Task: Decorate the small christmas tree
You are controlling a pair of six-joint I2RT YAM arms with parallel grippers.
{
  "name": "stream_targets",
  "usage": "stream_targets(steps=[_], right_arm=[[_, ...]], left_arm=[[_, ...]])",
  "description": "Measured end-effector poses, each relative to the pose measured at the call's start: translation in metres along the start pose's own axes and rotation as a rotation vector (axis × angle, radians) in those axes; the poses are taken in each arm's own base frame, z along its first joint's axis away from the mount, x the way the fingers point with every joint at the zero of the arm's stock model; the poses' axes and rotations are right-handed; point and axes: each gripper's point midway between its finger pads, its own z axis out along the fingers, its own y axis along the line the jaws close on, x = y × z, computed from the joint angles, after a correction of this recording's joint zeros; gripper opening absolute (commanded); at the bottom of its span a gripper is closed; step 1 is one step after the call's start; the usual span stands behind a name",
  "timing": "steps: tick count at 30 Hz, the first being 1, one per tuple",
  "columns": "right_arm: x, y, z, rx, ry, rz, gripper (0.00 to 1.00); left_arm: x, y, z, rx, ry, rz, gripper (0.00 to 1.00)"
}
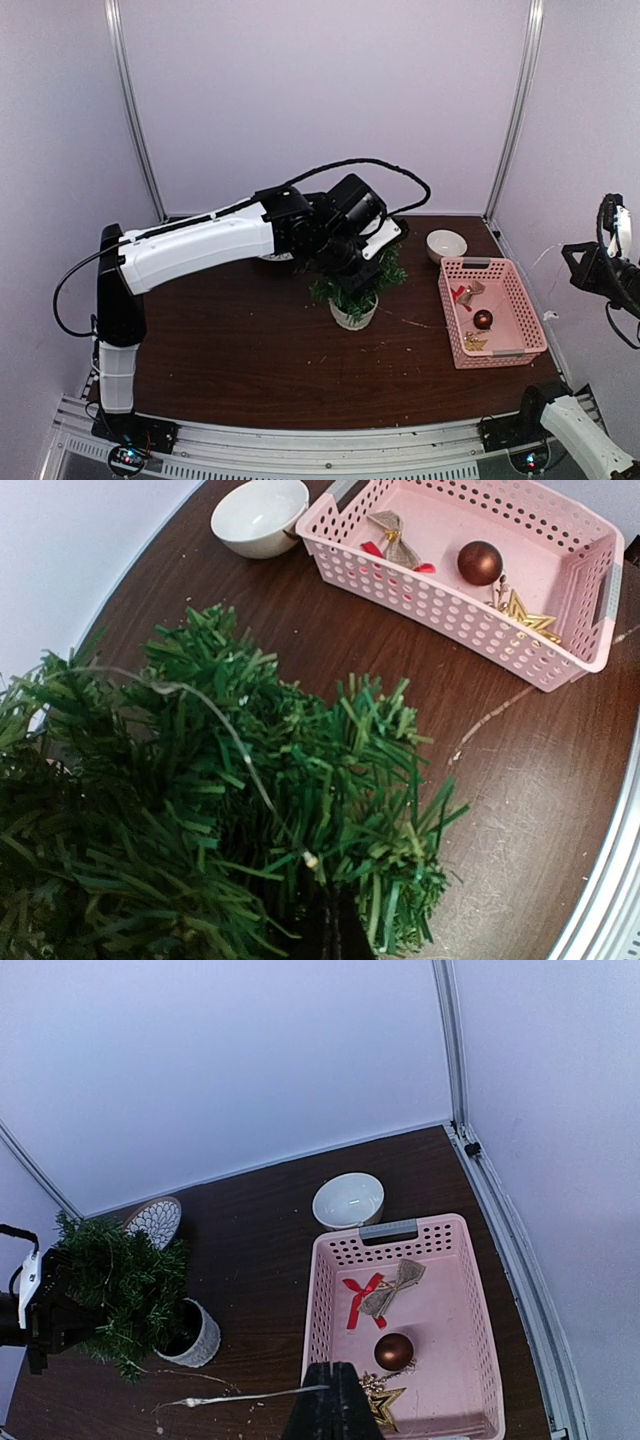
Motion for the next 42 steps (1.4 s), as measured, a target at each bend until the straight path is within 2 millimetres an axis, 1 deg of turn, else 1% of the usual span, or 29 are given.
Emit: stream_targets(steps=[6,15,22,28,29,34,37,39,42], right_arm=[[0.000,0.000,0.000,0.000,0.000,0.000,0.00],[0.002,-0.001,0.002,0.002,0.006,0.000,0.00],[0.002,-0.001,0.003,0.002,0.008,0.000,0.00],[0.003,-0.001,0.007,0.005,0.017,0.001,0.00],[0.003,-0.001,0.007,0.005,0.016,0.000,0.00],[0.002,-0.001,0.008,0.003,0.012,0.000,0.00],[0.002,-0.001,0.008,0.003,0.012,-0.002,0.00],[0.002,-0.001,0.008,0.004,0.011,-0.002,0.00],[0.001,-0.001,0.008,0.003,0.010,-0.002,0.00]], left_arm=[[0.000,0.003,0.003,-0.011,-0.002,-0.020,0.00],[0.013,0.010,0.026,-0.022,0.044,-0.034,0.00],[0.016,0.012,0.031,-0.032,0.056,-0.033,0.00],[0.018,0.013,0.034,-0.041,0.063,-0.033,0.04],[0.018,0.014,0.035,-0.043,0.062,-0.032,0.05],[0.018,0.014,0.035,-0.044,0.059,-0.025,0.21],[0.020,0.014,0.034,-0.044,0.056,-0.022,0.25],[0.023,0.014,0.031,-0.045,0.060,-0.017,0.29],[0.025,0.016,0.020,-0.046,0.054,-0.009,0.36]])
